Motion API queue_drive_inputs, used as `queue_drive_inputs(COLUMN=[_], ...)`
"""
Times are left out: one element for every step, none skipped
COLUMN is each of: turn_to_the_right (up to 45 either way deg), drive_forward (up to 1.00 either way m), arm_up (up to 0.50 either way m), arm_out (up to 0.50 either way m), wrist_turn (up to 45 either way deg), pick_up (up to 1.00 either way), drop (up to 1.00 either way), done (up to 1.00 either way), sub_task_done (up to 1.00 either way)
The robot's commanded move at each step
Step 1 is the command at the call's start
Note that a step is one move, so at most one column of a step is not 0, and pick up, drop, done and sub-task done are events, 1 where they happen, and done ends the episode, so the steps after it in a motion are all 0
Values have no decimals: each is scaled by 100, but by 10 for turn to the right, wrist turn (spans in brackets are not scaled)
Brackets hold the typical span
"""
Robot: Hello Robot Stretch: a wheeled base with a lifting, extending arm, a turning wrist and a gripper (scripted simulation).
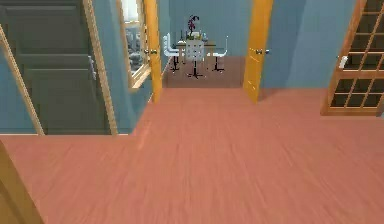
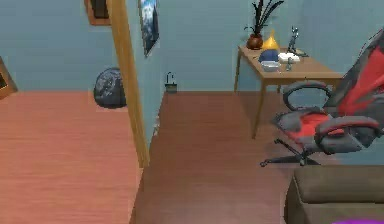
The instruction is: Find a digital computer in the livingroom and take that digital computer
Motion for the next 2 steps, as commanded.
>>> queue_drive_inputs(turn_to_the_right=[450, 420], drive_forward=[0, 0], arm_up=[0, 0], arm_out=[0, 0], wrist_turn=[0, 0], pick_up=[0, 0], drop=[0, 0], done=[0, 0], sub_task_done=[0, 0])
